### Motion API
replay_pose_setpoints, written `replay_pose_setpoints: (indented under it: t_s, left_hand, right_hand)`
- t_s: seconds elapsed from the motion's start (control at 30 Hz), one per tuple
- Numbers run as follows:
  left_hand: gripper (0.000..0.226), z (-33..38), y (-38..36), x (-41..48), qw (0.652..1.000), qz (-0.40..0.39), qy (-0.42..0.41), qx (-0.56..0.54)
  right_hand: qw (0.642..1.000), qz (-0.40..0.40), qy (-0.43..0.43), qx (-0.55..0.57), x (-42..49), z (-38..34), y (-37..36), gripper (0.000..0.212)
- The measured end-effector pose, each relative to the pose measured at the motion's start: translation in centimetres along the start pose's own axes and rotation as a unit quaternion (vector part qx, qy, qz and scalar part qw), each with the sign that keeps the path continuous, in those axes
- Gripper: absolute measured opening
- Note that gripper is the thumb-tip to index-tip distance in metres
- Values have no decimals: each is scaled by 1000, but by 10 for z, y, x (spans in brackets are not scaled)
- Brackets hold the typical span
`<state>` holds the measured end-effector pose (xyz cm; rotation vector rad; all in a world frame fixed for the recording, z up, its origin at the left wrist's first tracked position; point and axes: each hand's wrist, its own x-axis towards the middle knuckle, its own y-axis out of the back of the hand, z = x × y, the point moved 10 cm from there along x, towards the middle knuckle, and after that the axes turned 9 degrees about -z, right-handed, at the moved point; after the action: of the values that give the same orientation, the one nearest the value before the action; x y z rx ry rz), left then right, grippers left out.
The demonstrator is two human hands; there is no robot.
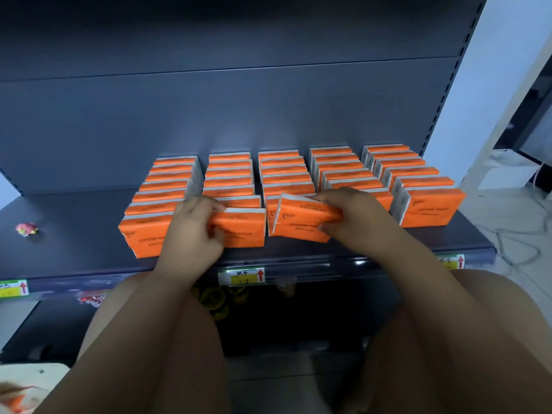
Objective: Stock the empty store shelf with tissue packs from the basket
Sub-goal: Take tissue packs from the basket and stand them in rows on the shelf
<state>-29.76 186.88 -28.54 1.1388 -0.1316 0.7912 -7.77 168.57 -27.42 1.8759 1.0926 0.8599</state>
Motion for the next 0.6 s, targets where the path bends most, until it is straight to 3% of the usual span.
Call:
replay_pose_setpoints:
  t_s: [0.1,0.23,0.6]
  left_hand:
    - [43,20,-1,-1,993,29,-41,106]
    - [53,24,-19,0,982,-23,-61,179]
    - [48,14,-20,-1,981,-18,-12,195]
  right_hand:
    - [1000,-9,3,-8,0,1,-4,63]
    - [1000,-6,10,-10,1,-3,-7,63]
    - [999,-12,19,-32,7,-10,-24,63]
